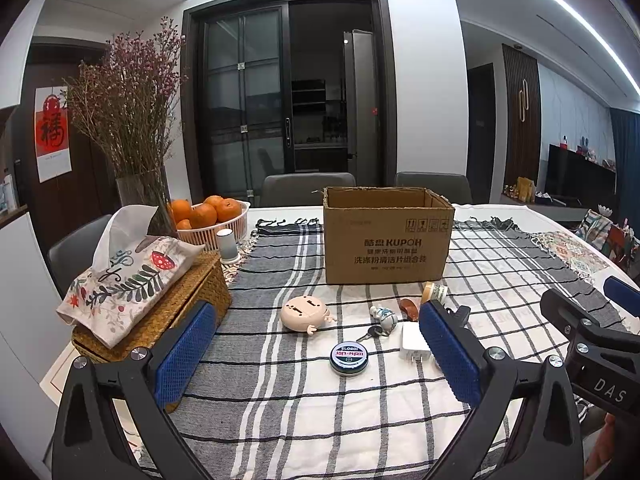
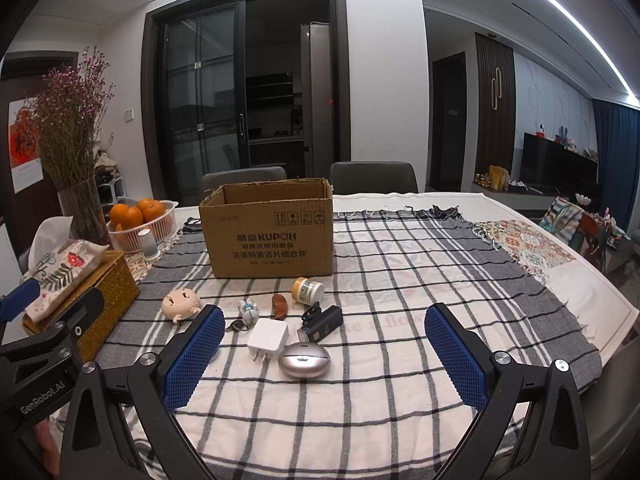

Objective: Organize rigid objects

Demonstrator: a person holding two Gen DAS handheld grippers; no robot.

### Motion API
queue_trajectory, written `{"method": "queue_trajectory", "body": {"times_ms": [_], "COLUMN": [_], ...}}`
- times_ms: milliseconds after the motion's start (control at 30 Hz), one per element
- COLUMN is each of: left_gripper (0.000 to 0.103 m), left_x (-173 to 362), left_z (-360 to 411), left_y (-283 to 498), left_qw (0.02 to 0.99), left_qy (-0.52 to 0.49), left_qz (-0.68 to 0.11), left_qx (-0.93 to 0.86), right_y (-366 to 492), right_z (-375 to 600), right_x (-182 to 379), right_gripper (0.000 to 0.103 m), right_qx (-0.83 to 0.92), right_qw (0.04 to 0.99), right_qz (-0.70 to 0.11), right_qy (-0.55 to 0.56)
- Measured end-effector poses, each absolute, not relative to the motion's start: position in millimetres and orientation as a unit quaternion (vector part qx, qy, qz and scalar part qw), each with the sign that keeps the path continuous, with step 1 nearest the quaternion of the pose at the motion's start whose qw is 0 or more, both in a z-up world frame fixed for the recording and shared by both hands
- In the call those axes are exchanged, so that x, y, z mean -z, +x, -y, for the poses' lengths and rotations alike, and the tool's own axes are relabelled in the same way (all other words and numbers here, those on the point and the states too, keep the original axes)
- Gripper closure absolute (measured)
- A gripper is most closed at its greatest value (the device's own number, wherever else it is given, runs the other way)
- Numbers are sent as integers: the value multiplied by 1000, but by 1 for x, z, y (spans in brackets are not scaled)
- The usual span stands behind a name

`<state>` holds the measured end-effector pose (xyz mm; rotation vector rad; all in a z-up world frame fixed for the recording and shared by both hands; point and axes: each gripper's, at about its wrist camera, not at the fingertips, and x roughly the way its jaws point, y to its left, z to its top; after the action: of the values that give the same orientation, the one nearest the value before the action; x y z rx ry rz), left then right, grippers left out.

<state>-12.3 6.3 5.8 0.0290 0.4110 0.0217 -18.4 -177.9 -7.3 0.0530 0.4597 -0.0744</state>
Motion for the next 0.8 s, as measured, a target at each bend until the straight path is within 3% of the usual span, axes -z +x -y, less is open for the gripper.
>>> {"method": "queue_trajectory", "body": {"times_ms": [800], "left_gripper": [0], "left_x": [-6], "left_z": [-6], "left_y": [-11], "left_qw": [978], "left_qy": [14], "left_qz": [-207], "left_qx": [-9], "right_y": [-18], "right_z": [178], "right_x": [7], "right_gripper": [2], "right_qx": [36], "right_qw": [972], "right_qz": [-229], "right_qy": [27]}}
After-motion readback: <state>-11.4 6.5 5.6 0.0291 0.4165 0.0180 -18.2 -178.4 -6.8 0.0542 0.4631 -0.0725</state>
